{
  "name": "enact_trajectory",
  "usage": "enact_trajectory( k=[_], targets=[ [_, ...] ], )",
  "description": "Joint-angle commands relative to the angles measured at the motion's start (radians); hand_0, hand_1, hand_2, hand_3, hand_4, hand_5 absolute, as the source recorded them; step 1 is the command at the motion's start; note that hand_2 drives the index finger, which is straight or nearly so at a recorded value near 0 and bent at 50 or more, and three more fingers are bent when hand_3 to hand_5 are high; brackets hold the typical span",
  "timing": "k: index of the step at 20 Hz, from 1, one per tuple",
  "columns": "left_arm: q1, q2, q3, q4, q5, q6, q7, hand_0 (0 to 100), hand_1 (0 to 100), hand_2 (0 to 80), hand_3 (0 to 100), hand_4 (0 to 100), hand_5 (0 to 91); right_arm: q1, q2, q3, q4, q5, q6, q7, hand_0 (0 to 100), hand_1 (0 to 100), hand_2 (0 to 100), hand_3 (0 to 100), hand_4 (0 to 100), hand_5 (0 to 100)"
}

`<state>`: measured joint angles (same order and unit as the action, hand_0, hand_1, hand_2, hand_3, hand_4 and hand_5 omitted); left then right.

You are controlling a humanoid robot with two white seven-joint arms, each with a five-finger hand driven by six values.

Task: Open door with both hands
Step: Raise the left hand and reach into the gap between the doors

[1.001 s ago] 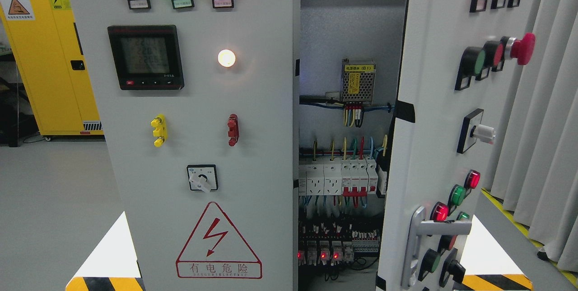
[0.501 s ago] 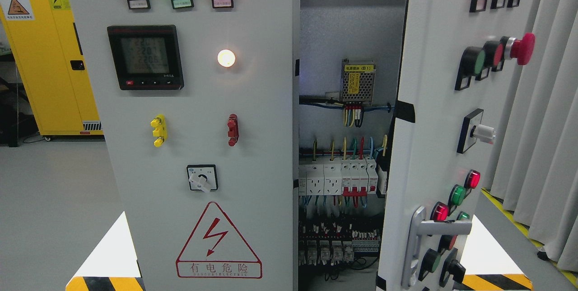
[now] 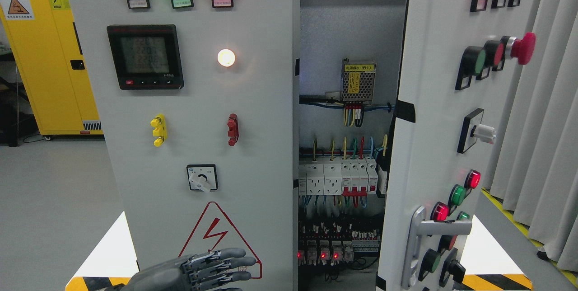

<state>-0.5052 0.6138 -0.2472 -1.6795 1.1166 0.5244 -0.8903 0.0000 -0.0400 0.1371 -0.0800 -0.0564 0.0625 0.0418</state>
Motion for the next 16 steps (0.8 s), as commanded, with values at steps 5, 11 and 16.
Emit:
enact_trajectory(
  k=[5,11,16],
  targets=[
    [-0.271,-0.19,-0.017,0.053,0.038,0.135,0.005,12,56,0.0,0,0,0.0,0.02,0.002,-0.002,0.0,0.0,0.0,0.0,0,50,4,0,0,0],
    [-0.452,-0.287,-0.047,0.219,0.028,0.169,0.02,12,56,0.0,0,0,0.0,0.02,0.002,-0.005,-0.001,0.0,0.0,0.0,0,50,4,0,0,0],
    [-0.535,-0.387,-0.079,0.3,0.02,0.216,0.037,12,56,0.0,0,0,0.0,0.02,0.002,-0.004,0.0,0.0,0.0,0.0,0,50,4,0,0,0]
  ],
)
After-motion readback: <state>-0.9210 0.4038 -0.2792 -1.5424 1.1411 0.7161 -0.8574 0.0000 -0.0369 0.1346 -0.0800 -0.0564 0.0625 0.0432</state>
